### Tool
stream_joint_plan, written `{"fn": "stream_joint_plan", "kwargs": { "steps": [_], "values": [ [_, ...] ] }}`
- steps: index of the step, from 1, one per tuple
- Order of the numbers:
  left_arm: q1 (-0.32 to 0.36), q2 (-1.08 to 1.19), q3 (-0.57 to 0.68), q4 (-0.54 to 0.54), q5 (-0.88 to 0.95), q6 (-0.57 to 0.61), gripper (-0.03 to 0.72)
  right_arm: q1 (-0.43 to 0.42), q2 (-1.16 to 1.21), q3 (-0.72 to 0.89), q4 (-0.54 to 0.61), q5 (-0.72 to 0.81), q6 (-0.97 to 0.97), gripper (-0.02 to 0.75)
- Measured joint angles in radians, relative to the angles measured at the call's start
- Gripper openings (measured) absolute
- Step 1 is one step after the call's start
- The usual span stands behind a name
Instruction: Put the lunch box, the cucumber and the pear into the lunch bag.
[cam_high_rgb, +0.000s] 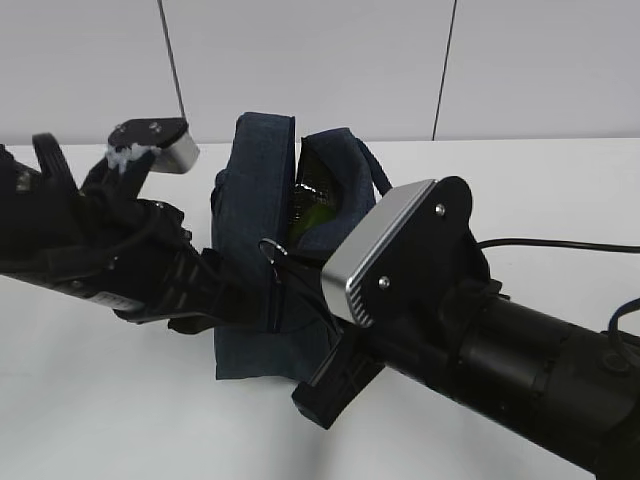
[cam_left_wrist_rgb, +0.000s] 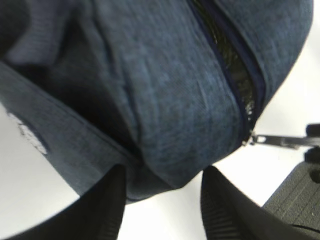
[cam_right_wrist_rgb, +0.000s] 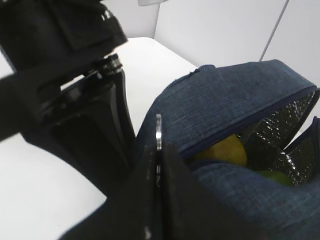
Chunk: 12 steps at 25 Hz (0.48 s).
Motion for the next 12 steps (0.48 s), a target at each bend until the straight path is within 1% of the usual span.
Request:
{"fn": "stream_joint_plan", "kwargs": {
  "steps": [1, 3, 5, 6, 8, 12],
  "values": [
    [-0.006, 0.008, 0.0, 0.0, -0.001, 0.001, 0.264, 0.0, 0.0, 0.0, 0.0, 0.0, 0.0, 0.0],
    [-0.009, 0.009, 0.0, 0.0, -0.006, 0.0, 0.191, 0.0, 0.0, 0.0, 0.0, 0.0, 0.0, 0.0],
    [-0.009, 0.009, 0.0, 0.001, -0.009, 0.001, 0.091, 0.0, 0.0, 0.0, 0.0, 0.0, 0.0, 0.0],
    [-0.009, 0.009, 0.0, 0.002, -0.009, 0.001, 0.056, 0.0, 0.0, 0.0, 0.0, -0.002, 0.0, 0.0],
    [-0.009, 0.009, 0.0, 0.002, -0.01, 0.004, 0.026, 0.0, 0.0, 0.0, 0.0, -0.002, 0.0, 0.0],
    [-0.009, 0.009, 0.0, 0.005, -0.011, 0.004, 0.012, 0.0, 0.0, 0.0, 0.0, -0.009, 0.0, 0.0]
  ]
}}
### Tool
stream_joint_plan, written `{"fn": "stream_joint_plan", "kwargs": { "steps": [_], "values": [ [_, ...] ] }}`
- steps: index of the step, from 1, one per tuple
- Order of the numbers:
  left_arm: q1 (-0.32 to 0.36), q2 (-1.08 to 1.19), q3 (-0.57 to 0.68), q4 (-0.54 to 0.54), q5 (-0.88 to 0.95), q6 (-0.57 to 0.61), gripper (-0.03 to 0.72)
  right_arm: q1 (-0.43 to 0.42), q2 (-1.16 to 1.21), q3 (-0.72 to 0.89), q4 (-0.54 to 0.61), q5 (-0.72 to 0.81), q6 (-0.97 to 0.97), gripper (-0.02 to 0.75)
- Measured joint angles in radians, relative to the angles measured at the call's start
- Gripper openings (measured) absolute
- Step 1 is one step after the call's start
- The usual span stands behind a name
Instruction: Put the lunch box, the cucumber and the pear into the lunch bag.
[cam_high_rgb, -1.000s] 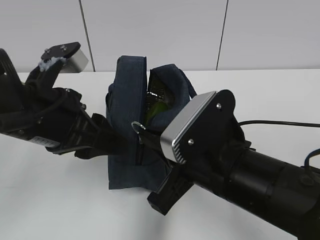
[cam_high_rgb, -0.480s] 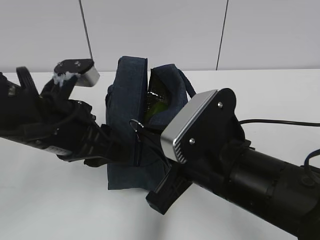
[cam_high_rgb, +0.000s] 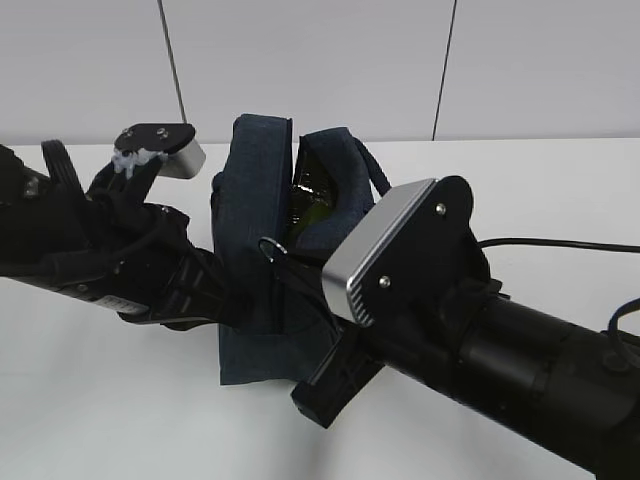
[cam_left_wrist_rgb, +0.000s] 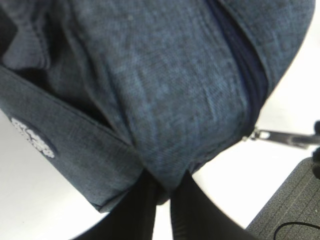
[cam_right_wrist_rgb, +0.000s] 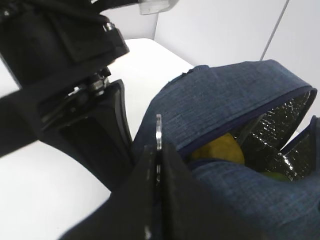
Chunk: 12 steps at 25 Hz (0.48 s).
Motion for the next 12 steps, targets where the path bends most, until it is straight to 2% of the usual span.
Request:
{"fn": "stream_joint_plan", "kwargs": {
  "steps": [12],
  "values": [
    [-0.001, 0.007, 0.0, 0.04, 0.025, 0.0, 0.006, 0.0, 0.0, 0.0, 0.009, -0.045, 0.0, 0.0]
  ]
}}
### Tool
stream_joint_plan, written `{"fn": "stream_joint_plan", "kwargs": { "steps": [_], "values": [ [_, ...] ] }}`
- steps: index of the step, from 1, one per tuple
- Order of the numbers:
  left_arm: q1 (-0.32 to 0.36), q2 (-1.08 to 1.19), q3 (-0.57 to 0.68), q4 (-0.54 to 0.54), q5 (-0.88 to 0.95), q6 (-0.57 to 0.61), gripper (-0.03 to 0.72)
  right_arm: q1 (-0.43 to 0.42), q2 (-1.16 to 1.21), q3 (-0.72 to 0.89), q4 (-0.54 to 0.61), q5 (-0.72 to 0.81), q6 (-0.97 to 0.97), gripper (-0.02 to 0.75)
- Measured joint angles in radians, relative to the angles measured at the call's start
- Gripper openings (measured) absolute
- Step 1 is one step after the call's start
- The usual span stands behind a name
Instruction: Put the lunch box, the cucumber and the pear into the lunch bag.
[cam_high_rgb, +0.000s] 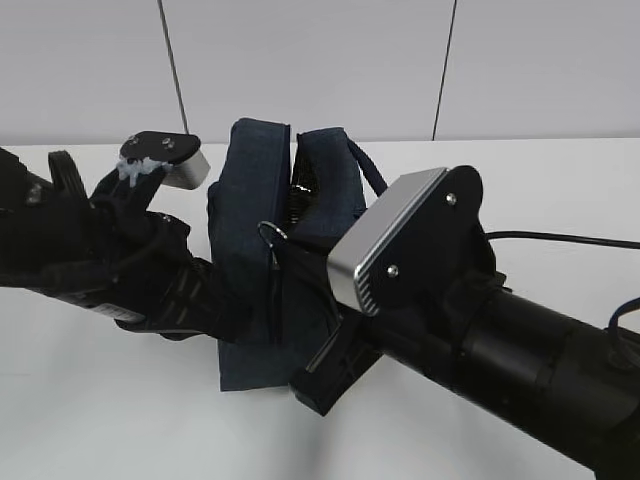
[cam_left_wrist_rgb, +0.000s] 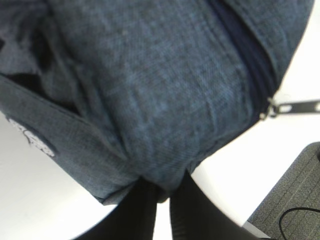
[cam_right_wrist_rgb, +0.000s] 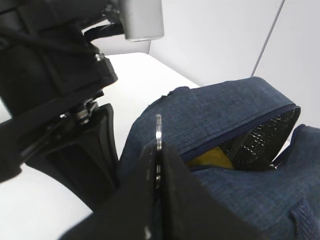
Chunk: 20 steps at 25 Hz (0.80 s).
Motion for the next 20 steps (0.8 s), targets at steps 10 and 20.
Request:
{"fn": "stream_joint_plan", "kwargs": {
  "steps": [10, 20],
  "values": [
    [0.0, 0.0, 0.016, 0.005, 0.031, 0.0, 0.003, 0.0, 0.0, -0.029, 0.032, 0.007, -0.036, 0.0],
    [0.0, 0.0, 0.016, 0.049, 0.059, -0.02, 0.003, -0.013, 0.0, -0.067, 0.12, 0.054, -0.123, 0.0]
  ]
}}
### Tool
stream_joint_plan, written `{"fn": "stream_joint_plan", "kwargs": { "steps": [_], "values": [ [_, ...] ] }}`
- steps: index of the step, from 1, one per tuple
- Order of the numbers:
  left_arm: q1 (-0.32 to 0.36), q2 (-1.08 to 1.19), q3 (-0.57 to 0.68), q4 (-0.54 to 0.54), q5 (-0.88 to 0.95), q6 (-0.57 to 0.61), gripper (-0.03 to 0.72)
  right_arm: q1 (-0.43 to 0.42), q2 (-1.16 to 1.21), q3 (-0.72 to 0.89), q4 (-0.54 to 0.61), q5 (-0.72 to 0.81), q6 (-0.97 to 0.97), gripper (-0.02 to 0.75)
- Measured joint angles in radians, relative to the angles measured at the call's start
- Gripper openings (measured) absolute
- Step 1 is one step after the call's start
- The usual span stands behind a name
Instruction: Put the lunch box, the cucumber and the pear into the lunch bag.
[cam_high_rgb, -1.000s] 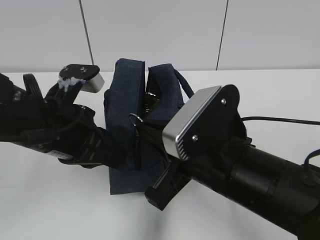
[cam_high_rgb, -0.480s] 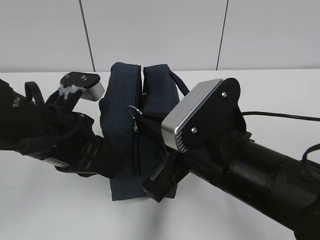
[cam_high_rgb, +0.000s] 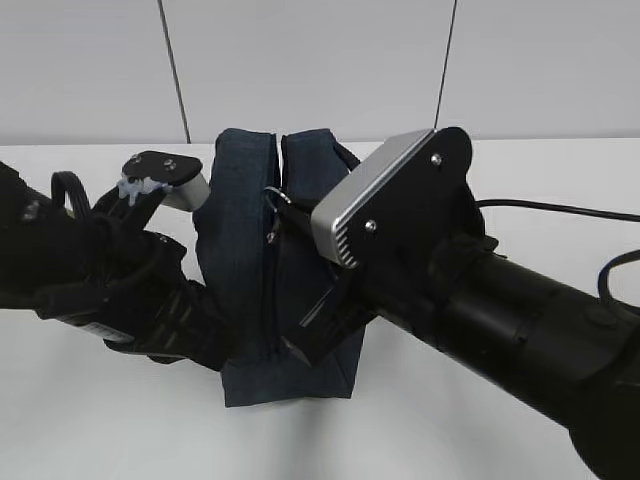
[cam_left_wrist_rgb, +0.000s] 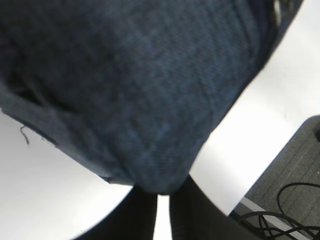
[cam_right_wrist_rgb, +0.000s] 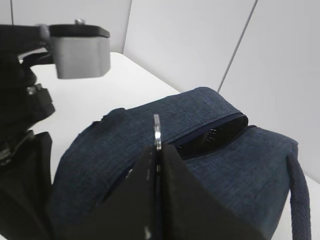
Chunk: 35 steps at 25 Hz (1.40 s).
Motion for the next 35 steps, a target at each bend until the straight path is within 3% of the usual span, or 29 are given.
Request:
{"fn": "stream_joint_plan", "kwargs": {
  "steps": [6, 14, 28, 35],
  "values": [
    [0.0, 0.0, 0.0, 0.032, 0.01, -0.033, 0.003, -0.039, 0.0, -0.001, -0.008, 0.014, 0.039, 0.0],
    [0.0, 0.0, 0.0, 0.04, 0.013, -0.034, 0.003, -0.081, 0.0, -0.012, -0.138, 0.031, 0.214, 0.0],
    [0.0, 0.0, 0.0, 0.057, 0.014, -0.06, 0.002, -0.234, 0.0, -0.09, -0.521, 0.126, 0.597, 0.0],
    [0.0, 0.0, 0.0, 0.061, 0.015, -0.063, 0.001, -0.25, 0.0, -0.164, -0.586, 0.227, 0.644, 0.0]
  ]
}}
